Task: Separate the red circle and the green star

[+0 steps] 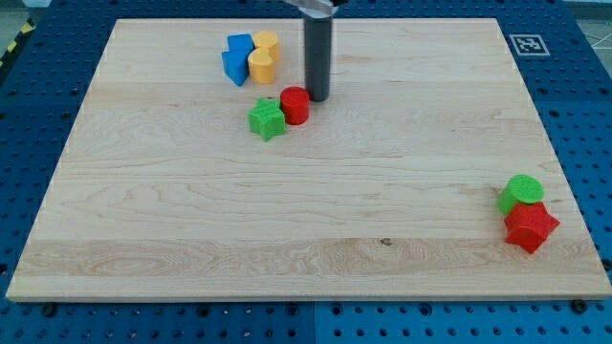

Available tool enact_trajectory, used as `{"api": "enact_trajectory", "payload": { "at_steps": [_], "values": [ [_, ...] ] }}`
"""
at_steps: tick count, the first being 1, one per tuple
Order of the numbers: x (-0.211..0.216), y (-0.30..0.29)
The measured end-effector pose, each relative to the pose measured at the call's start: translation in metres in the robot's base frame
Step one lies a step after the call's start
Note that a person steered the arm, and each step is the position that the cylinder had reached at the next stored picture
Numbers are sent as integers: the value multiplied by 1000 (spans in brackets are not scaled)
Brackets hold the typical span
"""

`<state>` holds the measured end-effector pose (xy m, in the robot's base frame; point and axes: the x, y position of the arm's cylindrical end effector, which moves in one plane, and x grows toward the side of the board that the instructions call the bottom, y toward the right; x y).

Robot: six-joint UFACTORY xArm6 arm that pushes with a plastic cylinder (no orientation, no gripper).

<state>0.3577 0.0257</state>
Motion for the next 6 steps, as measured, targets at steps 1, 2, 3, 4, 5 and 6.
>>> {"api": "enact_trajectory", "payload": {
  "at_steps": [1,2,3,4,5,6],
  "values": [
    [11,17],
    [25,-15],
    [39,-25],
    [35,-44],
    [31,-77],
    [31,-99]
  ]
}}
